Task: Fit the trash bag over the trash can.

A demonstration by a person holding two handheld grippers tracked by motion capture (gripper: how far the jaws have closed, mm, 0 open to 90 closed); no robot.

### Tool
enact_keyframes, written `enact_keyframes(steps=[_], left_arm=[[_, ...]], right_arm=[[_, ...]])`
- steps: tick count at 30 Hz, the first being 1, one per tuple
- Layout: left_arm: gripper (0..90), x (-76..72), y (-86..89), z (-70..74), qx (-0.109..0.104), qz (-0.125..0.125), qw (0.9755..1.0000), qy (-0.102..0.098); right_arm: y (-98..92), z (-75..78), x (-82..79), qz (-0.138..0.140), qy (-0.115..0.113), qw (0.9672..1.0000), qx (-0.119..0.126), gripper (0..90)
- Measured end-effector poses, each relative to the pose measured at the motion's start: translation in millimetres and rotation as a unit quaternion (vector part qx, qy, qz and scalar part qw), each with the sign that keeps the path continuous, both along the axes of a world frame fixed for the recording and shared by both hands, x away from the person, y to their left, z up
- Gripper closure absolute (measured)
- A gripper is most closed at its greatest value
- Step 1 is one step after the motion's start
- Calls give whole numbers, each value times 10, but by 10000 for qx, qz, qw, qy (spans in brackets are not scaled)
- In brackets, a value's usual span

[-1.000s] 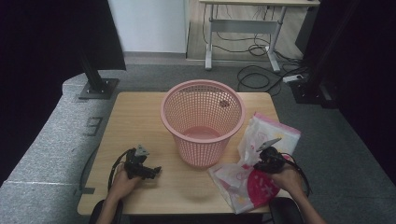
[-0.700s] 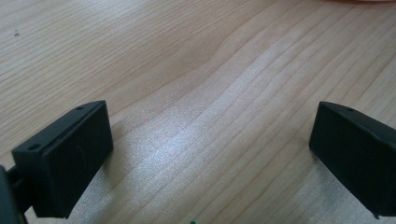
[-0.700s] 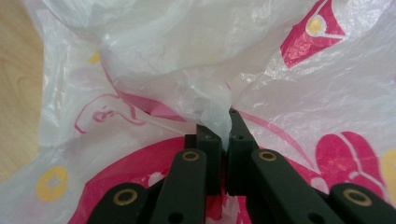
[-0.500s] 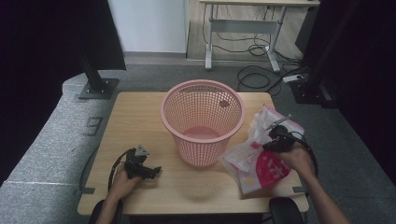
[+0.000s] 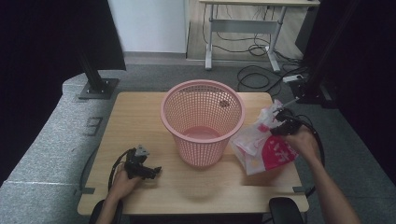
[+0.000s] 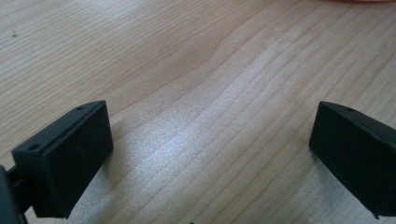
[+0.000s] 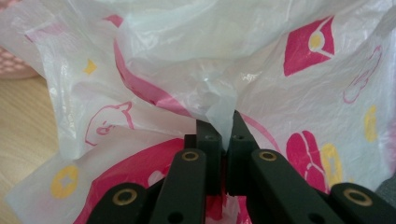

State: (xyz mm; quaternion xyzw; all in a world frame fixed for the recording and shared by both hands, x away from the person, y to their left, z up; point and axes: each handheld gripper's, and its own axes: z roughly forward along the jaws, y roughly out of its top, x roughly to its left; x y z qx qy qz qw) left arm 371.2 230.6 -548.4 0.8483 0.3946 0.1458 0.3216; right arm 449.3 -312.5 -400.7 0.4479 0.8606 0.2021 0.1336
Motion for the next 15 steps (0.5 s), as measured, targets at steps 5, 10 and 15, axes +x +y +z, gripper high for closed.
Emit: enact_keyframes(steps=[5, 10, 15], left_arm=[[0, 1, -1, 0, 1, -8, 10000, 0], [0, 1, -1, 1, 4, -13, 10000, 2], [0, 2, -2, 0, 3, -25, 10000, 1]], right_arm=[[73, 122, 110, 2, 6, 10000, 5, 865], [201, 281, 180, 98, -56, 9999, 46, 865], [320, 452, 237, 158, -66, 9997, 152, 865]])
